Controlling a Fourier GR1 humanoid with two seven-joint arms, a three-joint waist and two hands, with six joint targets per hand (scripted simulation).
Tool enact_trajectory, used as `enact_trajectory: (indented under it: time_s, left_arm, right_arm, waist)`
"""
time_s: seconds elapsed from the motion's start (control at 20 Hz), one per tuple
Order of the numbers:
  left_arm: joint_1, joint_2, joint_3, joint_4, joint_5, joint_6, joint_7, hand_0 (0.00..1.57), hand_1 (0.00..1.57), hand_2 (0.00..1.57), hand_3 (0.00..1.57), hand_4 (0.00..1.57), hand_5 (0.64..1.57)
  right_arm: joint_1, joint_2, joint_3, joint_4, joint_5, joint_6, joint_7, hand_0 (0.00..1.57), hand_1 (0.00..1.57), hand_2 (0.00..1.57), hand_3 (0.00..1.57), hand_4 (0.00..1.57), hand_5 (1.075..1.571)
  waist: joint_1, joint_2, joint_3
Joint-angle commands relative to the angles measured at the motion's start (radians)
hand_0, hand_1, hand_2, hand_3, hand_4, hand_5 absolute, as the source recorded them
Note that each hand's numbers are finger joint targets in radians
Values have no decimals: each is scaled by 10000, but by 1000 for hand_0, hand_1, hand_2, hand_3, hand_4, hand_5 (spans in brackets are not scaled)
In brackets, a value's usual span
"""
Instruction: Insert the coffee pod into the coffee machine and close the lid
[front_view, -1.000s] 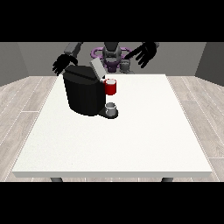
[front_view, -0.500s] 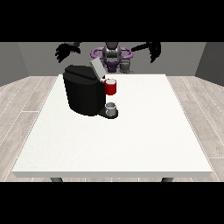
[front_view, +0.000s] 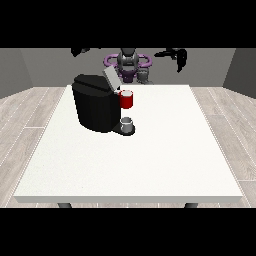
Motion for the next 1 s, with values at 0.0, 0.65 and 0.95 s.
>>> enact_trajectory:
  time_s: [0.0, 0.65, 0.95]
  left_arm:
    - [443, -306, 61, -502, 413, 149, 175, 0, 0, 0, 0, 140, 1571]
    - [1988, -553, -1196, -3502, 1685, 173, 1086, 0, 0, 0, 0, 0, 1571]
    - [2751, -556, -2389, -4975, 2418, 794, 1530, 0, 0, 0, 0, 0, 1571]
  right_arm:
    - [-519, -440, 127, -324, -53, 588, 316, 0, 0, 0, 0, 0, 1571]
    - [-1927, -51, 154, 831, 264, 609, 255, 0, 0, 0, 0, 0, 1571]
    - [-2350, -92, -178, 2060, 371, 677, -434, 0, 0, 0, 0, 0, 1571]
  waist:
    - [227, 204, 1]
    - [926, 1349, 4]
    - [1023, 1827, 6]
